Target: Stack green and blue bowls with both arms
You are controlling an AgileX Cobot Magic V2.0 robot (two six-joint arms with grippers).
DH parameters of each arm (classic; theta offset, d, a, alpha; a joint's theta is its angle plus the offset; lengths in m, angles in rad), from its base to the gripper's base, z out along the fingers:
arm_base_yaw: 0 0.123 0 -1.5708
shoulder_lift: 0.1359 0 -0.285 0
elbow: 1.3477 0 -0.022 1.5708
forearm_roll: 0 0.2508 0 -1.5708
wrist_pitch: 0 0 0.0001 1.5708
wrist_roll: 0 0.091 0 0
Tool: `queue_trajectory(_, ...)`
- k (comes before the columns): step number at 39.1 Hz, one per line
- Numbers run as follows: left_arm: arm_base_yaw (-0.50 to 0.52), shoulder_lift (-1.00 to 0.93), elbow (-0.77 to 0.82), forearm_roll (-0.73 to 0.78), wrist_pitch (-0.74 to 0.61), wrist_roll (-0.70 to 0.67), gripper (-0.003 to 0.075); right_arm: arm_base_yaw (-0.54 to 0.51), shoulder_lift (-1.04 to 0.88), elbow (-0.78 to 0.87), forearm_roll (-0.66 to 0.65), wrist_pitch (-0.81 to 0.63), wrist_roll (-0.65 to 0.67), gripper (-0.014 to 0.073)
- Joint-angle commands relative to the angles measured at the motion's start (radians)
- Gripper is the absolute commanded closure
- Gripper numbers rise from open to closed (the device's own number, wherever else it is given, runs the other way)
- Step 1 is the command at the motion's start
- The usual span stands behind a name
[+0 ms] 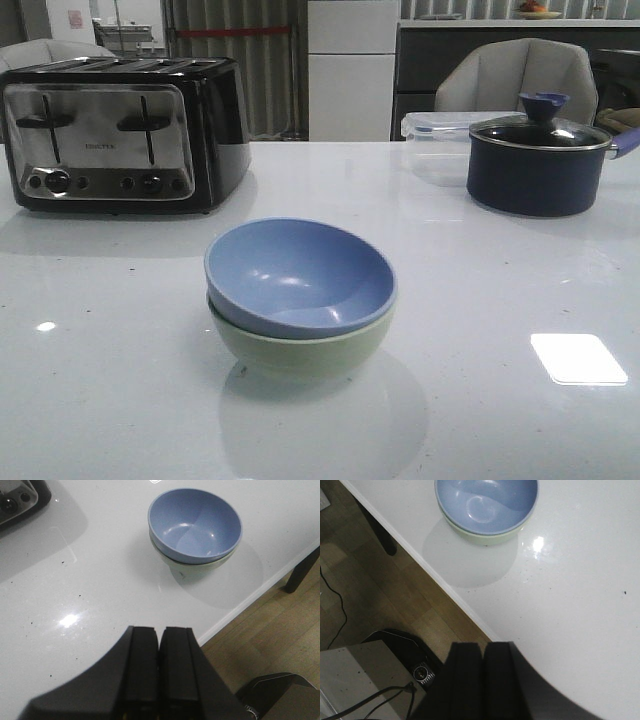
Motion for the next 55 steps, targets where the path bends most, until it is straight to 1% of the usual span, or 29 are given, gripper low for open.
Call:
queue_trajectory(1,-0.009,0.001,-0.028,-0.014,-0.071,-0.014,0.0622,-0.003,-0.005,-0.026,0.008,-0.061,-0.006,0.0589)
queue_trajectory(10,-0.009,-0.002,-0.028,-0.014,-0.079,-0.014,0.0622,-0.003,-0.005,-0.026,0.008,-0.061,-0.006,0.0589)
queue_trajectory(12,0.006,-0.047,-0.014,-0.014,-0.092,-0.014,0.0622,-0.003,-0.005,-0.026,0.008,-0.061,-0.006,0.0589)
queue_trajectory(14,0.046,-0.096,0.003,-0.023,-0.102,-0.014,0.0622,-0.003,-0.005,-0.026,0.008,-0.059,-0.006,0.0589)
queue_trajectory(19,0.222,-0.274,0.044,-0.011,-0.120,-0.014,0.0622,-0.003,-0.005,-0.026,0.008,-0.054,-0.006,0.0589)
queue_trajectory(23,0.320,-0.347,0.101,-0.011,-0.222,-0.024,0.0622,-0.003,-0.005,-0.026,0.008,-0.054,-0.006,0.0589)
queue_trajectory(26,0.381,-0.389,0.198,0.009,-0.359,-0.029,0.0622,-0.003,-0.005,-0.026,0.008,-0.054,-0.006,0.0589)
queue_trajectory(28,0.402,-0.423,0.284,0.037,-0.472,-0.082,0.0622,-0.003,-0.005,-0.026,0.008,-0.054,-0.006,0.0589)
queue_trajectory(30,0.413,-0.454,0.357,0.060,-0.557,-0.136,0.0622,-0.003,-0.005,-0.026,0.008,-0.054,-0.006,0.0589)
queue_trajectory(35,0.438,-0.511,0.499,0.041,-0.719,-0.138,0.0622,-0.003,-0.005,-0.026,0.008,-0.054,-0.006,0.0589)
queue_trajectory(38,0.438,-0.555,0.543,0.074,-0.731,-0.172,0.0622,-0.003,-0.005,-0.026,0.008,-0.053,-0.006,0.0589)
queue_trajectory(42,0.455,-0.594,0.584,0.222,-0.731,-0.349,0.0622,-0.003,-0.005,-0.026,0.008,-0.053,-0.006,0.0589)
queue_trajectory(43,0.461,-0.599,0.594,0.230,-0.734,-0.369,0.0622,-0.003,-0.005,-0.026,0.008,-0.053,-0.006,0.0589)
queue_trajectory(48,0.482,-0.634,0.667,0.228,-0.832,-0.369,0.0622,-0.003,-0.005,-0.026,0.008,-0.053,-0.006,0.0589)
queue_trajectory(49,0.482,-0.634,0.664,0.228,-0.817,-0.369,0.0622,-0.003,-0.005,-0.026,0.008,-0.053,-0.006,0.0589)
queue_trajectory(55,0.482,-0.632,0.664,0.228,-0.828,-0.369,0.0622,-0.003,-0.005,-0.026,0.008,-0.051,-0.006,0.0589)
